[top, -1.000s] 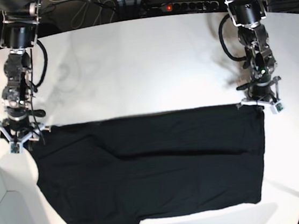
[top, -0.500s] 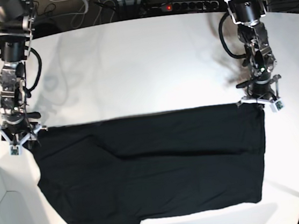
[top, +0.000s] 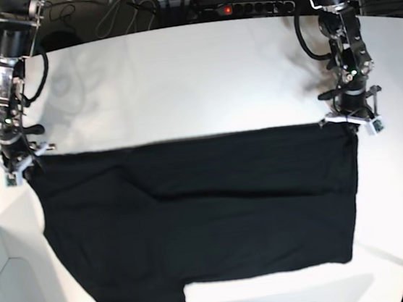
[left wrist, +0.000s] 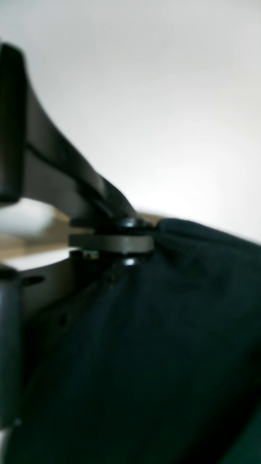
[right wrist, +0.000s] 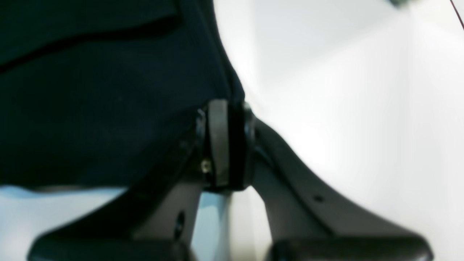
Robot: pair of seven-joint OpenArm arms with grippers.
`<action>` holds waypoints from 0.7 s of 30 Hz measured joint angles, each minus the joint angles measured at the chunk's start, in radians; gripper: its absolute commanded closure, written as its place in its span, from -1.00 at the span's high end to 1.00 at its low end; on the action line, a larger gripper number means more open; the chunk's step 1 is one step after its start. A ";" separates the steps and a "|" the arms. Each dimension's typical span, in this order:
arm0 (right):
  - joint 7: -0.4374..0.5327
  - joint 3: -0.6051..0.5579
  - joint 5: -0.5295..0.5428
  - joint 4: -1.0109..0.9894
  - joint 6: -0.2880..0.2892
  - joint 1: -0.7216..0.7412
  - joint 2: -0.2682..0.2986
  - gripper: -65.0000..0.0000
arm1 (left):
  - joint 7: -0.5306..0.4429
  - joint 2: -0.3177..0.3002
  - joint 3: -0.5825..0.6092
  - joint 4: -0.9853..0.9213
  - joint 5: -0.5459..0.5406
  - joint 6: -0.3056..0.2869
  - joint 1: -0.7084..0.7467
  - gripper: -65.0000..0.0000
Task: Fold the T-shirt properly
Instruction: 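Drag the held edge back toward the robot with both grippers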
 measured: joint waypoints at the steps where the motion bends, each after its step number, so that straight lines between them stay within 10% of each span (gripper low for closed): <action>1: -0.015 0.023 -0.007 0.033 0.017 -0.019 -0.007 -1.00 | 0.002 0.009 -0.018 0.020 -0.003 -0.001 0.009 -1.00; 8: -0.006 0.140 -0.001 0.262 0.112 -0.129 -0.050 -1.00 | 0.012 0.055 -0.105 0.186 -0.003 -0.004 0.108 -1.00; 21: -0.069 0.111 -0.010 0.363 0.115 -0.028 -0.043 -1.00 | 0.143 0.063 -0.156 0.328 -0.002 -0.002 0.058 -1.00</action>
